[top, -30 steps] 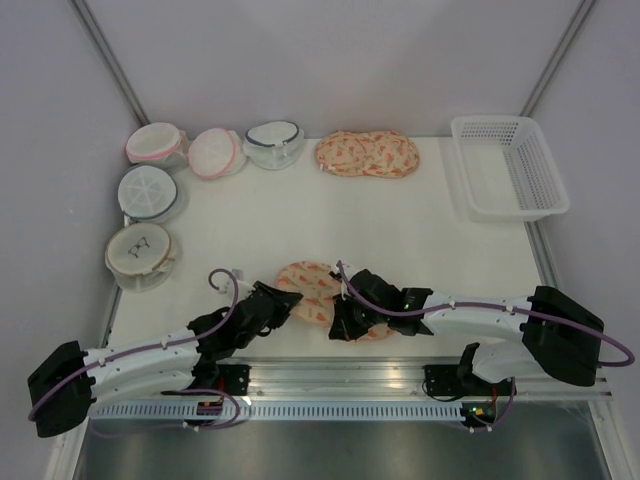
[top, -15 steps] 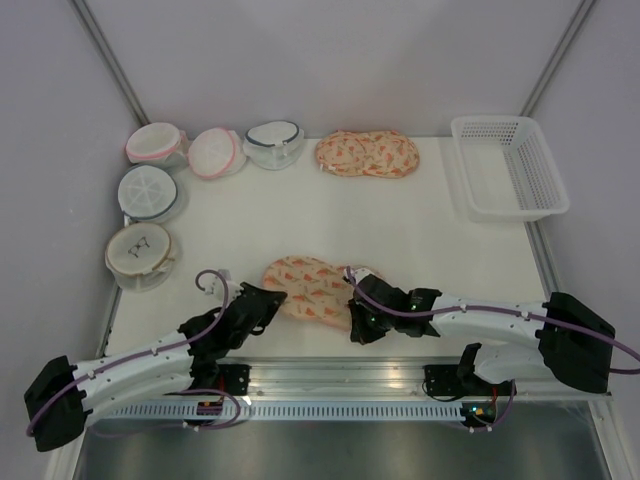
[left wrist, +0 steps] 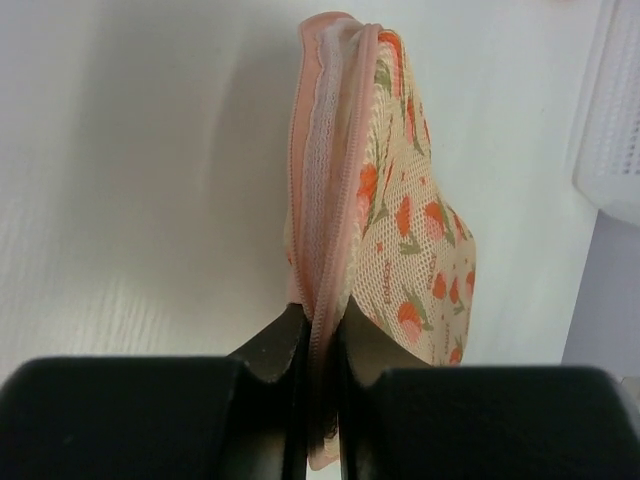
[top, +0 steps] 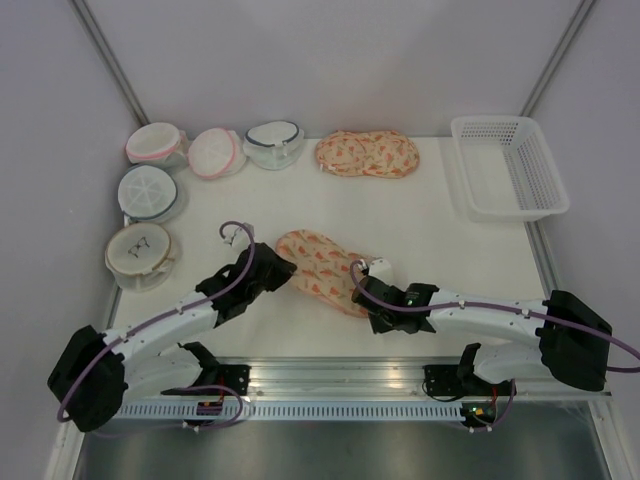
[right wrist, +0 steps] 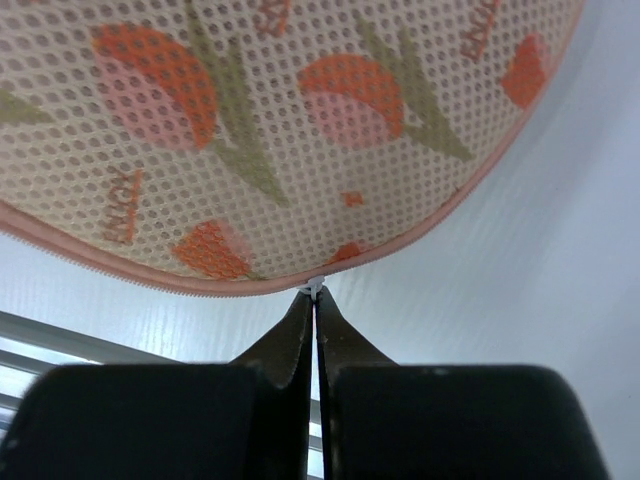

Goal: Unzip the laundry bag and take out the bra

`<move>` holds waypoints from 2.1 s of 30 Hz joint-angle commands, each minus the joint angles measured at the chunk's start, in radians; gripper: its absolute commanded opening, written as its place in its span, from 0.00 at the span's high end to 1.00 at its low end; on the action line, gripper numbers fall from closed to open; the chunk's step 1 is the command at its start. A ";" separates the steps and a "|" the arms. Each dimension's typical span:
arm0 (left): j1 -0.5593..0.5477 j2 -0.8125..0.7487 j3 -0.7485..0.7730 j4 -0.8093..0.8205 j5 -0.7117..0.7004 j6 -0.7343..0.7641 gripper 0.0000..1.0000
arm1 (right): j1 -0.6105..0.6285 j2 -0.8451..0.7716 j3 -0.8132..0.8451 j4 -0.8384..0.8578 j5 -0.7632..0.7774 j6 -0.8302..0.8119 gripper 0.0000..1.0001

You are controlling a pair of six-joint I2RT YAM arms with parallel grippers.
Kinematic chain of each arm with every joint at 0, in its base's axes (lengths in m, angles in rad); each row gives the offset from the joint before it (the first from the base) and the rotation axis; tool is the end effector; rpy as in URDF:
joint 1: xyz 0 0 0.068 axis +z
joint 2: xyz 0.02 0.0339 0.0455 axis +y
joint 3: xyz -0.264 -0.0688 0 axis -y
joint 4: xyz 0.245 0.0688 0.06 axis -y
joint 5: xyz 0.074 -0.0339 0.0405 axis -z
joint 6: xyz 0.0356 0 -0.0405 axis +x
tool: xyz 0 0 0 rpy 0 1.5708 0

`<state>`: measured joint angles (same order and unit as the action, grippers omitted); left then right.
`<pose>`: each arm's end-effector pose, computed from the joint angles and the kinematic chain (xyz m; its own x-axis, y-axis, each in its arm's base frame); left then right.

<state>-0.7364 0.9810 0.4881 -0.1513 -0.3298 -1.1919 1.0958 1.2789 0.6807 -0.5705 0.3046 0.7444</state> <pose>0.1585 -0.1281 0.2052 -0.5767 -0.6636 -0.4765 -0.2493 0.6984 -0.6709 0.1113 0.1930 0.1786 -0.8480 -0.2356 -0.4748 -0.2993 0.9521 0.0622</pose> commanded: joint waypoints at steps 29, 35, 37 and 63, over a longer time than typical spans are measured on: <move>-0.063 -0.234 -0.200 0.087 0.302 -0.195 0.00 | 0.001 0.043 -0.017 0.638 -0.553 -0.077 1.00; -0.078 -0.177 -0.226 0.307 0.305 -0.241 0.01 | 0.001 0.100 0.026 0.635 -0.590 -0.094 1.00; -0.089 -0.154 -0.207 0.326 0.284 -0.253 0.00 | 0.003 0.105 0.020 0.646 -0.596 -0.088 1.00; -0.092 -0.014 -0.212 0.426 0.161 -0.232 0.98 | 0.003 0.065 0.028 0.379 -0.446 -0.131 1.00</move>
<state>-0.8886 0.9905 0.2337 0.2581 -0.1249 -1.4712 1.0950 1.3563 0.6792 -0.0330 -0.2111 0.6464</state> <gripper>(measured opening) 0.047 0.007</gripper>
